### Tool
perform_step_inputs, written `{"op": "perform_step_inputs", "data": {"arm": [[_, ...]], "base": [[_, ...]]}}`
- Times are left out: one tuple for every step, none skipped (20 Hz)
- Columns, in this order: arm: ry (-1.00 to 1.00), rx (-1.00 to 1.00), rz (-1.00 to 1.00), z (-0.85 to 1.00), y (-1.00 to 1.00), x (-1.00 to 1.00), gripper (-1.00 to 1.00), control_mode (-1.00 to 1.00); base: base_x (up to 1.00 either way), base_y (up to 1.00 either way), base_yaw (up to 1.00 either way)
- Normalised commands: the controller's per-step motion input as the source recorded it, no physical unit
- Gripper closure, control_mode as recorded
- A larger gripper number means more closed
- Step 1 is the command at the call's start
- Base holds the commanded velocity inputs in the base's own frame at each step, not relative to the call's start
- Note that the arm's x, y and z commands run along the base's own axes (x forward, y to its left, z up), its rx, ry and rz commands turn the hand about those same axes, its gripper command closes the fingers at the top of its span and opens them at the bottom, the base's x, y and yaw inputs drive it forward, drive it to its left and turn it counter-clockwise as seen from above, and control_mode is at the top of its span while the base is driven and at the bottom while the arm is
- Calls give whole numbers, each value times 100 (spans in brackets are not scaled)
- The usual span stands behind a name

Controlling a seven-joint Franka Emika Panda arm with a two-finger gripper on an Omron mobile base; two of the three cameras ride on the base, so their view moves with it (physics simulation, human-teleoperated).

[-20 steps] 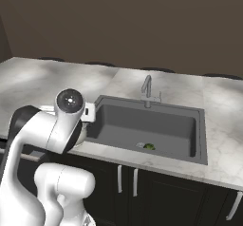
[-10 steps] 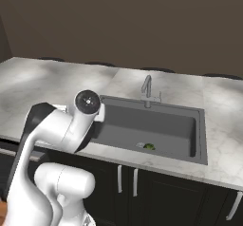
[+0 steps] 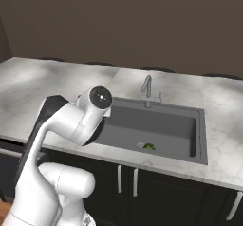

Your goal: Open the cabinet, pick the kettle from the cabinet, and place it in the sink.

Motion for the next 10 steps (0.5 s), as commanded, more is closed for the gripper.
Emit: {"op": "perform_step_inputs", "data": {"arm": [[0,0,4,0,-6,21,100,-100],[0,0,3,0,-8,23,100,-100],[0,0,2,0,-10,24,100,-100],[0,0,3,0,-12,24,100,-100],[0,0,2,0,-14,24,100,-100],[0,0,0,0,-14,24,100,-100],[0,0,0,0,-13,23,100,-100],[0,0,0,0,-13,24,100,-100],[0,-1,0,0,-11,24,100,-100],[0,-1,0,0,-11,24,100,-100]], "base": [[0,0,0],[0,0,0],[0,0,0],[0,0,0],[0,0,0],[0,0,0],[0,0,0],[0,0,0],[0,0,0],[0,0,0]]}}
